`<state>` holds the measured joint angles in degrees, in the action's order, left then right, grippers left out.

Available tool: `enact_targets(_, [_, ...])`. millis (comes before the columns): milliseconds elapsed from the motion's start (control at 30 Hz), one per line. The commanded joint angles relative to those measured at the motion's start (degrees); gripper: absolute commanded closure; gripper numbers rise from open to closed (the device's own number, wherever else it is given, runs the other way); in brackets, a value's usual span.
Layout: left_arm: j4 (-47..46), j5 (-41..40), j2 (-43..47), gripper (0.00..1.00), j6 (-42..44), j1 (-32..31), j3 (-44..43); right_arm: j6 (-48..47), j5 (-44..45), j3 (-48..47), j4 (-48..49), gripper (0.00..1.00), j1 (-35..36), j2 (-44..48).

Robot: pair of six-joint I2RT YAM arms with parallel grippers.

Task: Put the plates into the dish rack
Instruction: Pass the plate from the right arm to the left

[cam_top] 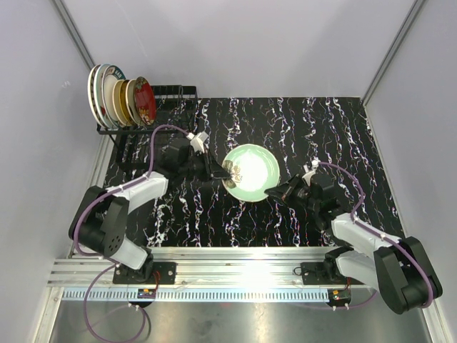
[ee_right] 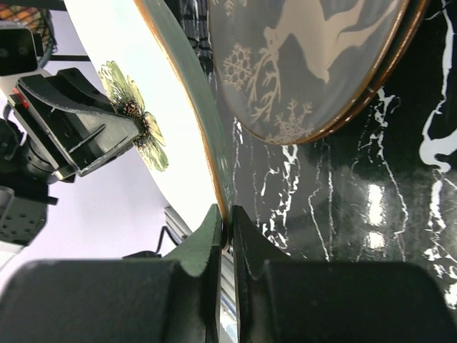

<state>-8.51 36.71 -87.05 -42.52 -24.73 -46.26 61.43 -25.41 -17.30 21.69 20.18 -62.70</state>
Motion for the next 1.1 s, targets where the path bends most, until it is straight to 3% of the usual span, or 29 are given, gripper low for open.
enact_targets(0, [-11.87,7.41,3.64,0.81,-3.88,-0.85,0.03,2.28,-4.48,-3.79,8.97,1.00,2.05,1.61])
enact_targets(300, [-15.48,7.50,5.22,0.81,-6.95,-0.14,1.61,2.91,-1.40,-5.81,10.30,1.00,7.67,0.91])
enact_targets(433, [-14.95,7.15,5.22,0.99,-7.22,-0.05,1.88,2.29,-0.35,-6.52,11.00,1.00,9.43,-0.14])
enact_targets(667, [-13.12,6.71,6.10,1.00,-6.61,0.03,1.61,2.38,-0.69,-7.14,12.06,1.00,9.87,-2.43])
enact_targets(867, [-9.51,4.78,7.77,1.00,-5.03,1.44,1.09,1.77,0.71,-5.73,10.83,0.86,9.87,-1.99])
enact_targets(933, [-8.89,4.86,7.85,1.00,-5.11,2.23,1.08,2.03,1.24,-5.38,11.00,0.76,9.87,-1.73])
enact_targets(1067, [-6.61,4.42,7.42,1.00,-4.15,2.93,0.38,2.03,1.94,-5.02,10.56,0.66,9.87,-1.29])
